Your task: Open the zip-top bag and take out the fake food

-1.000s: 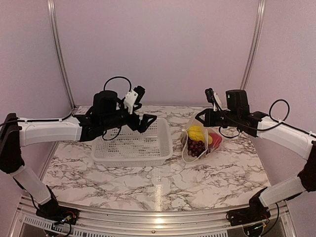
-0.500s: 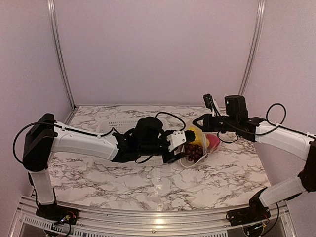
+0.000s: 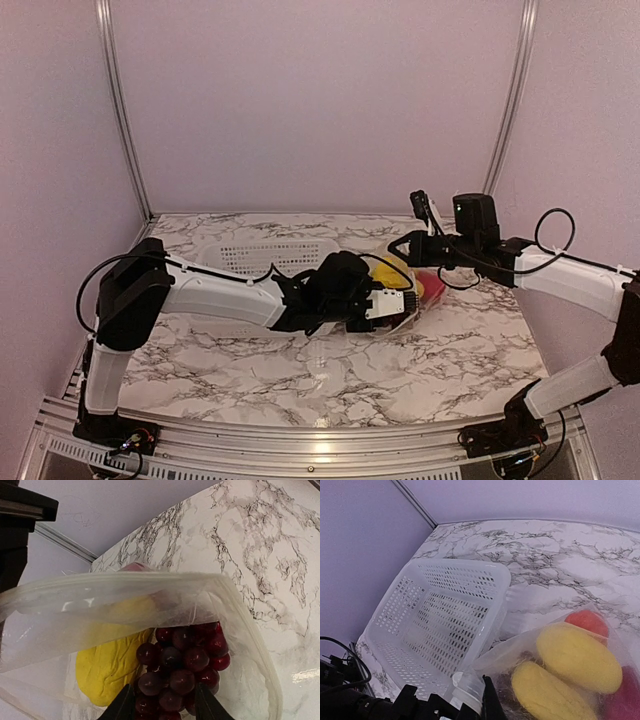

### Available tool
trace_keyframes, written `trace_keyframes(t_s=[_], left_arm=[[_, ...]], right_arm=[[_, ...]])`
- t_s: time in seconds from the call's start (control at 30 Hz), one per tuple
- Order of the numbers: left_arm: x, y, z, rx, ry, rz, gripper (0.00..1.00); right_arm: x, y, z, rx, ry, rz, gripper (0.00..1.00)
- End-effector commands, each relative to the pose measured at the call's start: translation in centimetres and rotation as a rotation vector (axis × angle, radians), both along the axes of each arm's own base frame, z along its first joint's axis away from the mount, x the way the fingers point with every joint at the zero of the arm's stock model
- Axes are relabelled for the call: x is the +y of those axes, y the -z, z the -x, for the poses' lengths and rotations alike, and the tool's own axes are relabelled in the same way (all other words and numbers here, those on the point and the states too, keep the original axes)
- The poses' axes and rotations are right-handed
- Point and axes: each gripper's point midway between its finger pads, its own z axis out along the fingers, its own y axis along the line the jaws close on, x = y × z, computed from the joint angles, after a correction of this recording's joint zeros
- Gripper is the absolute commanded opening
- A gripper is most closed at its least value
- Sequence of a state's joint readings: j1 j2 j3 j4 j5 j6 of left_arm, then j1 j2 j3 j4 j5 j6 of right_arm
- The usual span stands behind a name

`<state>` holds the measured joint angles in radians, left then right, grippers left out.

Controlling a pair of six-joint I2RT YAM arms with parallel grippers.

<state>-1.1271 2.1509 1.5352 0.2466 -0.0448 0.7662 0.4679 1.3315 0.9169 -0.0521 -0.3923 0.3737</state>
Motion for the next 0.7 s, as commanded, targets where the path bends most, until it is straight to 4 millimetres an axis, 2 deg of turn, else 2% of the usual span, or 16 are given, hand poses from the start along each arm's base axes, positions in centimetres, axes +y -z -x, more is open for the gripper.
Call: trace_keyframes(t_s=[0.0, 0.3, 0.47, 0.57, 0.67], left_arm=[[0.3, 3.7, -0.9, -0.055, -0.015, -0.156, 0.43], [-0.6, 6.4, -2.7, -0.122, -0.035, -0.269, 0.56], [-1.3, 7.7, -2.9, -0.148, -0.025, -0.311, 0.62], [-1.6, 8.0, -3.1, -0.145, -0.027, -0.312, 0.55], [-1.7, 7.8, -3.2, -0.136, -0.033, -0.3, 0.42]], right_arm=[[0.3, 0.0, -0.1, -0.006, -0.001, -0.01, 0.0], [0.5, 0.8, 0.1, 0.011, -0.009, -0.015, 0.0], [0.4, 1.1, 0.2, 0.015, -0.011, -0.009, 0.0], [0.3, 1.4, 0.2, 0.018, -0.009, -0.006, 0.0], [0.3, 1.3, 0.3, 0.014, -0.006, -0.002, 0.0]])
